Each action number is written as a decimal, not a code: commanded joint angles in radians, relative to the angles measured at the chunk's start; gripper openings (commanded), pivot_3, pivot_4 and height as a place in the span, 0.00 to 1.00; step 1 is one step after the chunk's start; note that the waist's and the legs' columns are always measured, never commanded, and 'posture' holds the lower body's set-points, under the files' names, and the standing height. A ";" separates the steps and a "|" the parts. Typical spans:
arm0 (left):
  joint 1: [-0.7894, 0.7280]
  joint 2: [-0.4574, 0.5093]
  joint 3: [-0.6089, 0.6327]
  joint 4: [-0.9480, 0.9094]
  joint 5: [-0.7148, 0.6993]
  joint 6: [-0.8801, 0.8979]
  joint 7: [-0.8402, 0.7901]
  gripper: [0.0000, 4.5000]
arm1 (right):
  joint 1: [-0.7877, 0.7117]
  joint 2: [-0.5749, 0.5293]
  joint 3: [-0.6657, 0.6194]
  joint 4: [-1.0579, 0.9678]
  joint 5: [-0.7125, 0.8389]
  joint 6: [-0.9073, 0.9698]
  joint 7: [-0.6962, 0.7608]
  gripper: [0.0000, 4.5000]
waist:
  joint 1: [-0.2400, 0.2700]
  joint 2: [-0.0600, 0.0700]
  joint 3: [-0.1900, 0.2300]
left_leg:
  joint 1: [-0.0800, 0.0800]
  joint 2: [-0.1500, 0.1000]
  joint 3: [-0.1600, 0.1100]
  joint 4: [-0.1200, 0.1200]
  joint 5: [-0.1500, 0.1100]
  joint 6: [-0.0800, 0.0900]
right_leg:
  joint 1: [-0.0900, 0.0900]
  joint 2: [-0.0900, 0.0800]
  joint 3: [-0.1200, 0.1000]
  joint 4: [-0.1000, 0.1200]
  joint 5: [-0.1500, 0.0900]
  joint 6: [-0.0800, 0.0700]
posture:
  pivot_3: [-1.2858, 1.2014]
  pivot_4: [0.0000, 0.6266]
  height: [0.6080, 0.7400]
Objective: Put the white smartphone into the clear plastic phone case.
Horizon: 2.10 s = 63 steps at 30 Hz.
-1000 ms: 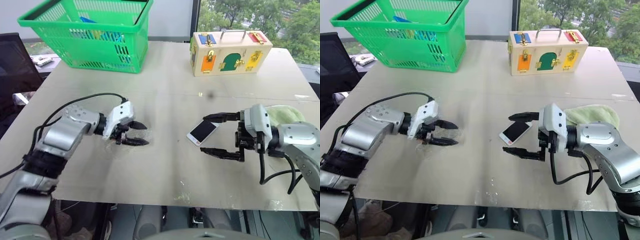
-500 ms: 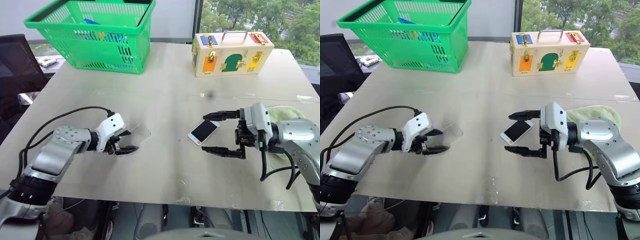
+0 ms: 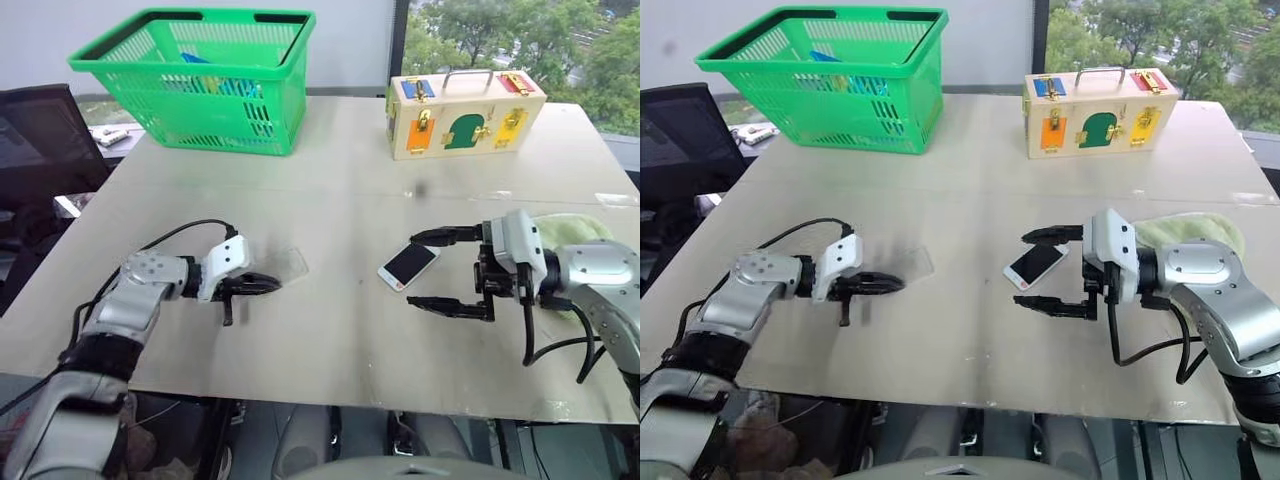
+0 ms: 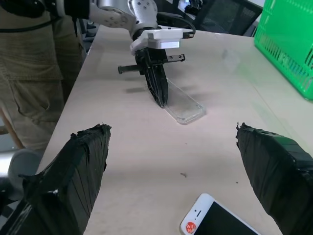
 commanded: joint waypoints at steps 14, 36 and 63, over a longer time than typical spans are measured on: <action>-0.294 -0.229 -0.031 0.516 0.157 -0.315 -0.109 0.01 | 0.074 -0.013 -0.070 -0.156 0.037 0.114 -0.159 1.00 | 0.042 0.000 0.000 | -0.006 -0.002 -0.002 0.002 0.002 0.003 | 0.002 -0.009 -0.013 -0.002 0.000 0.001 | 0.52 0.24 1.00; -0.214 -0.177 0.028 -0.615 -0.132 0.782 0.161 0.01 | 0.058 0.002 -0.056 -0.139 0.052 0.122 -0.182 1.00 | -0.044 -0.024 0.021 | -0.023 -0.011 -0.016 0.002 0.004 0.007 | -0.012 -0.005 -0.003 -0.001 0.000 0.015 | 0.52 0.24 1.00; 0.037 0.059 -0.152 -0.926 -0.017 0.490 0.065 0.01 | 0.111 -0.005 -0.036 -0.153 0.040 0.232 -0.275 1.00 | -0.017 -0.025 0.021 | -0.019 -0.013 -0.014 0.000 0.003 0.007 | -0.010 -0.008 0.000 -0.001 0.000 0.015 | 0.52 0.24 1.00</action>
